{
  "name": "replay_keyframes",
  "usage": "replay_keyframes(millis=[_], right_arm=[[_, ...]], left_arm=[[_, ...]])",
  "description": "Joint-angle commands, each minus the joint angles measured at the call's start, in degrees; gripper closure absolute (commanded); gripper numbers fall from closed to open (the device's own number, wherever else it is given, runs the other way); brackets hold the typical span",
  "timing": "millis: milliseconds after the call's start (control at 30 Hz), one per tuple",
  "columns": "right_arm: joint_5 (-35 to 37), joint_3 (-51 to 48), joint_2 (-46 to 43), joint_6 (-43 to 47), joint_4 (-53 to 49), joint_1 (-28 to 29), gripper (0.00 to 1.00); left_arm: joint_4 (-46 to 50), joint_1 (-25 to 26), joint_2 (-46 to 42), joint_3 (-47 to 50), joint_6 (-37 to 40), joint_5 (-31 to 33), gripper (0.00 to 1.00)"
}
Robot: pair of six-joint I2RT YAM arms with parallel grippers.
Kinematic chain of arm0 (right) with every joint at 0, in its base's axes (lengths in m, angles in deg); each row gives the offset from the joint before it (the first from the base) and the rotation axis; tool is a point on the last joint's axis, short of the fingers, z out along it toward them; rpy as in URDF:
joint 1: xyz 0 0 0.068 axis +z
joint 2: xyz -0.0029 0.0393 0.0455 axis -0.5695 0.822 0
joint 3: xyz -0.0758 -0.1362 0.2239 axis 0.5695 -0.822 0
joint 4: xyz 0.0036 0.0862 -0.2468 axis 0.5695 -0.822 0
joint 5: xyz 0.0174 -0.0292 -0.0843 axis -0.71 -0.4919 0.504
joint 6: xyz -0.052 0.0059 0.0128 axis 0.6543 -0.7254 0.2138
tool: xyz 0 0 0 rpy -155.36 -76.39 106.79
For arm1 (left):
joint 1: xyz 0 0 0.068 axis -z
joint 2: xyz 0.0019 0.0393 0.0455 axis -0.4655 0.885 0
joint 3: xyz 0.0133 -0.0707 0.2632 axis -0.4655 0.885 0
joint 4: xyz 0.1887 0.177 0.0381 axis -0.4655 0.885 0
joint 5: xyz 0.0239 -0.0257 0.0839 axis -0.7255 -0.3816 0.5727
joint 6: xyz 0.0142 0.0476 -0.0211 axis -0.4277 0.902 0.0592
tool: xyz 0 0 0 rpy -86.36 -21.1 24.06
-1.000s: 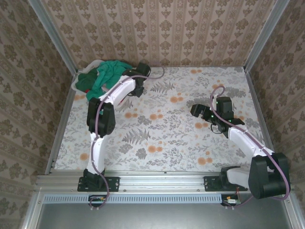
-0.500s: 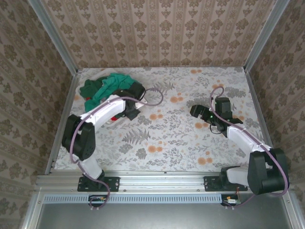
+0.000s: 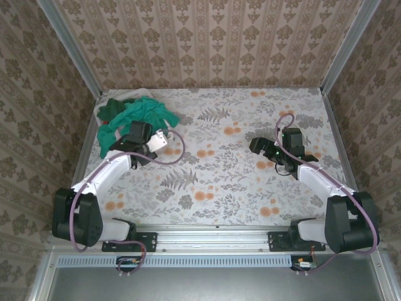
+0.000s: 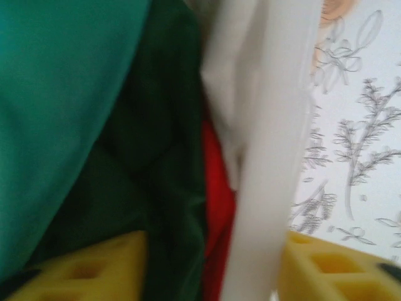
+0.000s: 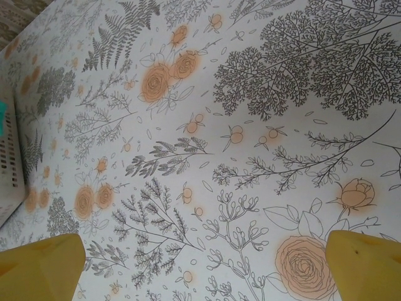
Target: Fold and stack the t-shirts
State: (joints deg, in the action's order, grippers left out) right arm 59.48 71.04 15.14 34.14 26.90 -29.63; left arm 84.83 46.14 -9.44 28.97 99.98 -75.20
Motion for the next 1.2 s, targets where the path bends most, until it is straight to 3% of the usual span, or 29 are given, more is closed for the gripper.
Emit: replay_keyframes(millis=[0, 67, 100, 167, 267, 400, 467, 533, 633, 800, 967, 1067, 1167], right_arm=[[-1.9, 1.3, 0.5, -1.1, 0.6, -0.2, 0.00], [-1.8, 0.9, 0.0, -1.1, 0.4, -0.1, 0.00], [-1.7, 0.7, -0.3, -1.0, 0.3, -0.2, 0.00], [-1.5, 0.4, -0.8, -0.8, 0.1, -0.1, 0.00], [-1.1, 0.2, -1.2, -0.6, -0.5, -0.2, 0.00], [-1.1, -0.2, -1.3, -0.5, -0.9, -0.1, 0.00], [-1.3, -0.4, -1.6, -0.5, -1.2, -0.1, 0.00], [-1.3, -0.5, -2.0, -0.3, -1.8, -0.2, 0.00], [-1.0, -0.7, -3.0, 0.7, -3.3, -0.2, 0.00], [0.7, -1.8, -4.1, 1.0, -3.2, -0.2, 0.00], [-0.1, -2.0, -2.5, 0.6, -2.0, -0.2, 0.00], [-0.4, -2.5, -1.5, 0.0, -0.8, -0.2, 0.00], [-1.3, -3.2, -0.3, -0.8, 1.1, -0.2, 0.00]], left_arm=[[-5.0, 2.7, -1.6, -2.7, -2.6, 0.1, 0.22], [-1.8, 5.9, -1.5, -5.5, -7.3, 0.8, 0.01], [-0.4, 7.3, -1.3, -7.2, -10.6, 1.5, 0.00], [0.0, 10.6, -1.2, -9.8, -18.7, 3.3, 0.00], [-2.5, 13.0, -0.5, -11.8, -38.4, 3.5, 0.00], [-1.9, 13.1, 5.2, -16.6, -60.7, -1.2, 0.00], [1.5, 13.2, 10.4, -19.8, -69.1, 1.5, 0.05], [9.3, 13.3, 15.9, -24.1, -76.6, 9.0, 0.13], [11.7, 12.8, 18.9, -24.0, -80.2, 13.6, 0.14], [9.4, 10.6, 19.7, -20.6, -81.9, 11.8, 0.18], [5.4, 6.2, 21.6, -18.3, -80.2, 9.6, 0.31], [5.4, 4.7, 21.7, -17.9, -76.6, 9.2, 0.42], [2.7, 4.6, 19.6, -15.6, -67.4, 6.6, 0.54]])
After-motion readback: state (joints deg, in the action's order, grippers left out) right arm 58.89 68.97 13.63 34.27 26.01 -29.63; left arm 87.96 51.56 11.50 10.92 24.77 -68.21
